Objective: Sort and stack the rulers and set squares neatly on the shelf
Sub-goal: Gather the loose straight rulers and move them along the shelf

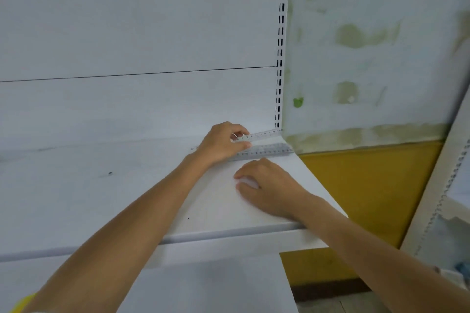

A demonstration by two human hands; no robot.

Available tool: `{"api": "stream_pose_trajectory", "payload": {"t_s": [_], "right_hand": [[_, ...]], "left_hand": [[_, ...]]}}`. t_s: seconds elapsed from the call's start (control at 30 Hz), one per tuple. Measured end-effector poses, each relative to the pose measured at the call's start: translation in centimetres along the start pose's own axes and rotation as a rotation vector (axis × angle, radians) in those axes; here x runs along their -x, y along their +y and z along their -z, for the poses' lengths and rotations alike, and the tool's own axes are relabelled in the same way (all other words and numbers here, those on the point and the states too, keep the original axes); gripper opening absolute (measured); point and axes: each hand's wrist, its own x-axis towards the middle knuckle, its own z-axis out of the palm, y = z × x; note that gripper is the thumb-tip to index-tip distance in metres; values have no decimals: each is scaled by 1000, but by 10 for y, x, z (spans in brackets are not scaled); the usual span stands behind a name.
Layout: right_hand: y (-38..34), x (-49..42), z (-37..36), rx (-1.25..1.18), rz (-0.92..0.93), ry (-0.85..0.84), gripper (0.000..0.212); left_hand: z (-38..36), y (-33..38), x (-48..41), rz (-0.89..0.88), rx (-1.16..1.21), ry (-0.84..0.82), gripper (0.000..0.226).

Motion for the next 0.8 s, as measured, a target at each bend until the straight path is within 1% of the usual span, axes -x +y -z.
{"api": "stream_pose_trajectory", "payload": {"t_s": [0.1,0.27,0.4,0.5,0.63,0.8], "right_hand": [[1,-1,-1,6,-1,-6,34],[0,-1,-1,8,-13,14,34],[1,-2,-2,12,-10,25,33],[3,-2,-2,13,-5,31,33],[2,-1,-1,2,-24,-7,32],[1,-6,13,30,-27,-48,27]], "left_hand": [[-10,0,-4,6,20,39,24],[-17,-4,-7,29,-16,-25,25],[-21,-6,-4,10,-52,-74,27],[-20,-4,-5,-12,-96,-57,32],[-11,-1,0,-33,-82,10,31],[27,-18,29,-24,-96,7,22]]}}
